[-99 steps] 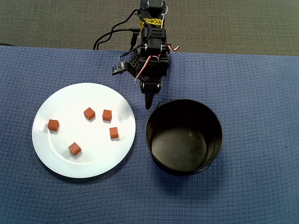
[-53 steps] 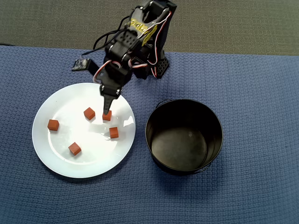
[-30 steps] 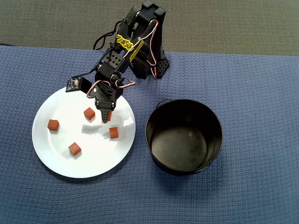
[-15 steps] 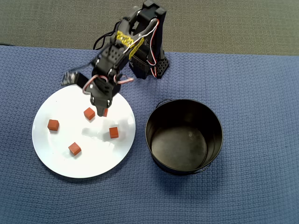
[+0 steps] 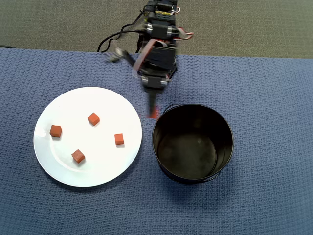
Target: Pick up the red cubes from the white plate and place them in the black recipient
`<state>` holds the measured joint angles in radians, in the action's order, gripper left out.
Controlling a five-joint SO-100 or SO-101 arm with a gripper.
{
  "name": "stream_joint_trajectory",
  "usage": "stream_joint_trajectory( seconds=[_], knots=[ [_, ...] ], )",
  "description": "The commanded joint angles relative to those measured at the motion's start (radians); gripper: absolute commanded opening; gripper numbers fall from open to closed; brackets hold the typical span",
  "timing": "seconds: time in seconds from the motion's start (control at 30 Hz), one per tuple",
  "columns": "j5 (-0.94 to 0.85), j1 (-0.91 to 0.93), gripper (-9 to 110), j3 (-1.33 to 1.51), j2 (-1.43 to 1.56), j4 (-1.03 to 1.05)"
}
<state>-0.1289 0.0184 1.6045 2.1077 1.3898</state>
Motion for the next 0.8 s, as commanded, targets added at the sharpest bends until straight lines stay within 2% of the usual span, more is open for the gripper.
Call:
stream_joint_trajectory(
  seconds=[0.0,0.03,0.1,0.2,0.33,0.5,0.63,0.77],
  knots=[
    [0.021,-0.291,20,0.052,-0.017,-0.066],
    [0.005,-0.336,32,0.080,-0.021,-0.081],
    [0.000,-0.347,34,0.095,-0.028,-0.094],
    [-0.041,-0.202,31,0.055,-0.031,-0.051],
    [-0.196,0.097,27,0.014,-0.074,-0.003],
    [-0.410,0.407,24,0.121,-0.183,-0.153],
    [-0.515,0.500,24,0.179,-0.308,-0.272],
    [-0.612,0.492,24,0.196,-0.388,-0.299]
  ],
)
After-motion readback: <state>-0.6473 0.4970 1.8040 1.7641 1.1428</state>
